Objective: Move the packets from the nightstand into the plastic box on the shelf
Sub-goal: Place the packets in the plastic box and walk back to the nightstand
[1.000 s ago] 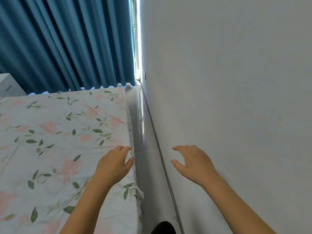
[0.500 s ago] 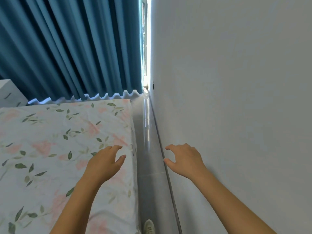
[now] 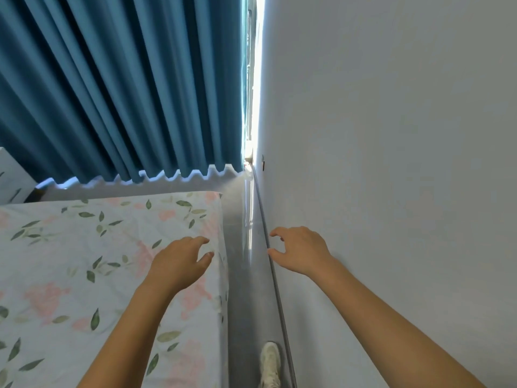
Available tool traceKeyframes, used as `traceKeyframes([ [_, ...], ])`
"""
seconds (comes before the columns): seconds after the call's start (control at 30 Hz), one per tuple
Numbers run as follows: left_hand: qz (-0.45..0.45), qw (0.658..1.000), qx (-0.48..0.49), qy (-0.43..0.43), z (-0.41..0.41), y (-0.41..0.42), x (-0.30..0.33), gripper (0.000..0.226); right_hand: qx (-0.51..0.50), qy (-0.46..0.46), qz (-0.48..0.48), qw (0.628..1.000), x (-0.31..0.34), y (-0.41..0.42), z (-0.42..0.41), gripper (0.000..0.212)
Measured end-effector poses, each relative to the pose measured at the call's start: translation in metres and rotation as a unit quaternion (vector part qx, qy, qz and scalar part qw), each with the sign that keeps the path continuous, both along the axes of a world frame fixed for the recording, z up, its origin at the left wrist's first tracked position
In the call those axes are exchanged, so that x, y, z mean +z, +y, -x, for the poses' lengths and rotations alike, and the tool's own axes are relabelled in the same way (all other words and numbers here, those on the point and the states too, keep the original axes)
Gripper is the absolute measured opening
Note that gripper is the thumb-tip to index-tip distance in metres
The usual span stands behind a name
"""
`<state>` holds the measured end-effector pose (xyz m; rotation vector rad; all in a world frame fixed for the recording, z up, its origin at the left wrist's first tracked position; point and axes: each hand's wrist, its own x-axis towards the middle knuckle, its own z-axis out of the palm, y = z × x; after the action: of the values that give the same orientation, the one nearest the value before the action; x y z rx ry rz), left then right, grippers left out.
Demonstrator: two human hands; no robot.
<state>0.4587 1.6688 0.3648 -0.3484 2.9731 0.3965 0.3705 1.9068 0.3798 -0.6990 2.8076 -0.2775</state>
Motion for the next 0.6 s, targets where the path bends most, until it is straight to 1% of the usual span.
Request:
traceKeyframes([
  [0.13, 0.018, 1.0, -0.014, 0.012, 0.092, -0.005, 0.001, 0.048, -0.008, 0.015, -0.001, 1.0, -0.005, -0.014, 0.088, 0.049],
  [0.2, 0.018, 0.999, -0.015, 0.025, 0.139, -0.007, 0.003, 0.048, -0.034, 0.026, 0.02, 0.999, -0.006, -0.016, 0.131, 0.047],
  [0.33, 0.0, 0.999, -0.021, 0.033, 0.217, -0.004, 0.009, 0.047, -0.084, 0.003, 0.078, 0.993, -0.006, -0.027, 0.192, 0.045],
  [0.43, -0.002, 0.999, -0.026, 0.041, 0.264, -0.011, 0.01, 0.046, -0.086, 0.011, 0.077, 0.993, -0.003, -0.039, 0.231, 0.046],
  [0.6, -0.006, 1.0, -0.026, 0.012, 0.319, -0.044, 0.01, 0.046, -0.096, 0.011, 0.066, 0.993, 0.004, -0.061, 0.289, 0.046],
])
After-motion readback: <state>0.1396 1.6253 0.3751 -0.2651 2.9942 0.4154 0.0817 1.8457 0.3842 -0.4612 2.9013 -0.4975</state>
